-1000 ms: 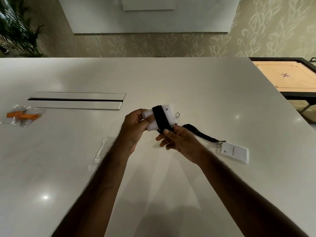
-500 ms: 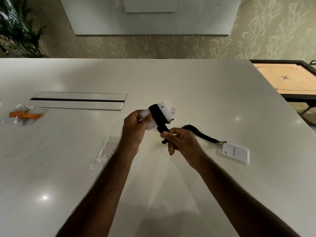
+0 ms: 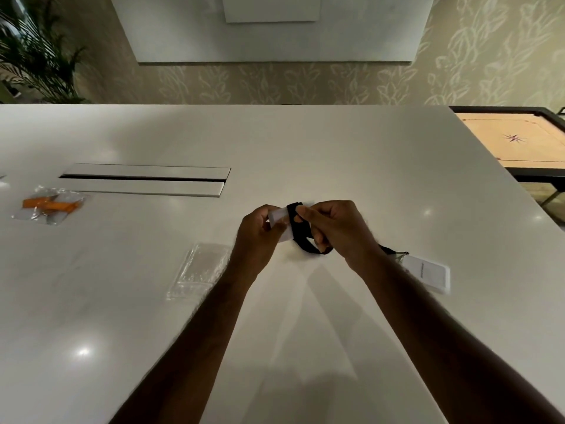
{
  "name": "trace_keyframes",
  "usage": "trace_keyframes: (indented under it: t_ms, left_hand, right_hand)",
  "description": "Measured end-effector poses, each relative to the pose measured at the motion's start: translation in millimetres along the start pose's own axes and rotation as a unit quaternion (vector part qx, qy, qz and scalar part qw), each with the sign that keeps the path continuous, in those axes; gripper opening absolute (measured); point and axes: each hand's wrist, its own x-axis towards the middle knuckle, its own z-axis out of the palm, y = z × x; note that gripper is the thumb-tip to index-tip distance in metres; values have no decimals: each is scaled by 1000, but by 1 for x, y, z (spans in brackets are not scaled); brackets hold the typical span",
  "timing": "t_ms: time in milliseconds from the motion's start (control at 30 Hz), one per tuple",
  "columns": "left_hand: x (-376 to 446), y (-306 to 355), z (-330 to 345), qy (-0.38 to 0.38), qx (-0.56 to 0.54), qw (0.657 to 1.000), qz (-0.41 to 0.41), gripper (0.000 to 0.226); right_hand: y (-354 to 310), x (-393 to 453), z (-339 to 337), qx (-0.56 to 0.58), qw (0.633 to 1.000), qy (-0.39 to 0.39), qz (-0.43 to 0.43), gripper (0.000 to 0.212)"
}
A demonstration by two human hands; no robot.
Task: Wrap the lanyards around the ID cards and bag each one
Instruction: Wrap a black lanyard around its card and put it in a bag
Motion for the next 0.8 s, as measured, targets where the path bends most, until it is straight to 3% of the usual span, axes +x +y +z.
trace_keyframes:
  t_ms: [167,300,433,600,700,800]
  left_hand:
    - [-5,-2,5,-27,-16,999,-25,17]
    - [-7,-7,1,-35,-30,997,-54,29]
    - [-10,-16,1,-50,-32,996,-65,20]
    - [-15,-18,6,-60,-29,995,-77,3]
    - [-15,-19,4,-55,-9,996,-76,10]
    - [-16,-19,-3,-54,-21,995,-85,11]
  right_hand:
    - [4,5,1,-7,999,-6,40,30]
    - [8,7,-2,-13,994,-66,81,23]
    - [9,11,-6,-38,994,-60,83,15]
    - [11,15,-4,-153,988,-28,23,12]
    - [13,14,-1,-298,952,-10,-67,13]
    - [14,15,-3,-360,924,-47,-123,17]
